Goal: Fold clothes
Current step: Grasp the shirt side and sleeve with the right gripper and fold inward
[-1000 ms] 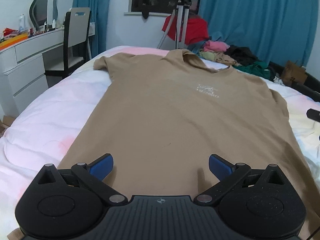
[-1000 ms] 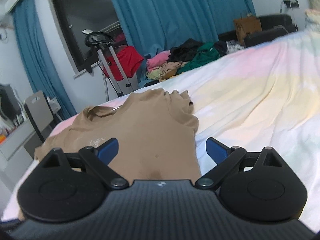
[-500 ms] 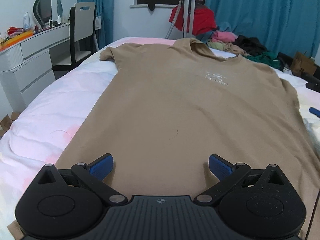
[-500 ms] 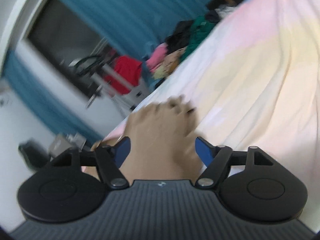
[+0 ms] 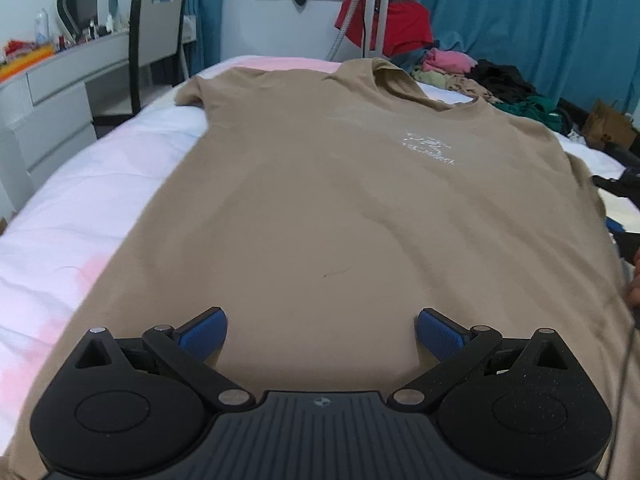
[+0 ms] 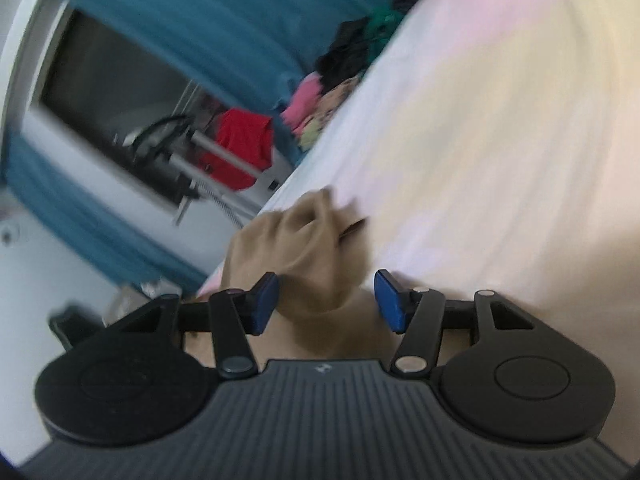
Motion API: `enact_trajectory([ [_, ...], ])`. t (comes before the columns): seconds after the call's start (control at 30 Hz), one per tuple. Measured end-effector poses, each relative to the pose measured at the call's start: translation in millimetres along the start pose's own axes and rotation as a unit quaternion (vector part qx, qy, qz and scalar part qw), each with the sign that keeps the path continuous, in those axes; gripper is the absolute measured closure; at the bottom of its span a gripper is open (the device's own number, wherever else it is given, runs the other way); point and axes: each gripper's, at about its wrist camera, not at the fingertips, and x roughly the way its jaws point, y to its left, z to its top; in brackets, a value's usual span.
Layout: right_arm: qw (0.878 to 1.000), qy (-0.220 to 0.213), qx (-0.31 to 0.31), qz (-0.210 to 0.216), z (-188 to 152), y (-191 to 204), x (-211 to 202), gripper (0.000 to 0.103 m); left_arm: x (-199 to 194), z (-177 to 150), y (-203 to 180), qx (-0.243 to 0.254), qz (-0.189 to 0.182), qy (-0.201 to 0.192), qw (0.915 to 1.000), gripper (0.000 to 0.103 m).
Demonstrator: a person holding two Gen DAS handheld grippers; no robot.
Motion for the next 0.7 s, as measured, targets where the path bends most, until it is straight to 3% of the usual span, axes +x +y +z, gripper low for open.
enact_trajectory([
  [0.13, 0.99, 0.02, -0.142, 0.013, -27, 56, 7, 0.046, -2, 1, 3, -0.011, -0.009, 0.002, 0.9999, 0.0],
  [0.23, 0.965, 0.012, -0.253, 0.07, -56, 106, 2, 0.046, -5, 2, 9, -0.027, -0.014, 0.004, 0.9995, 0.0],
  [0.33, 0.94, -0.019, -0.316, 0.126, -75, 136, -15, 0.045, -7, 3, 14, -0.043, -0.017, 0.006, 0.9989, 0.0],
  [0.4, 0.94, -0.045, -0.307, 0.143, -73, 139, -27, 0.045, -9, 3, 16, -0.051, -0.017, 0.006, 0.9985, 0.0],
  [0.5, 0.96, -0.083, -0.221, 0.15, -52, 119, -39, 0.045, -10, 3, 17, -0.06, -0.022, 0.008, 0.9979, 0.0],
  [0.6, 0.98, -0.121, -0.098, 0.127, -23, 81, -47, 0.045, -10, 3, 13, -0.055, -0.029, 0.006, 0.998, 0.0],
  [0.7, 0.987, -0.131, -0.012, 0.095, -4, 47, -54, 0.045, -8, 2, 6, -0.041, -0.029, 0.005, 0.9987, 0.0],
])
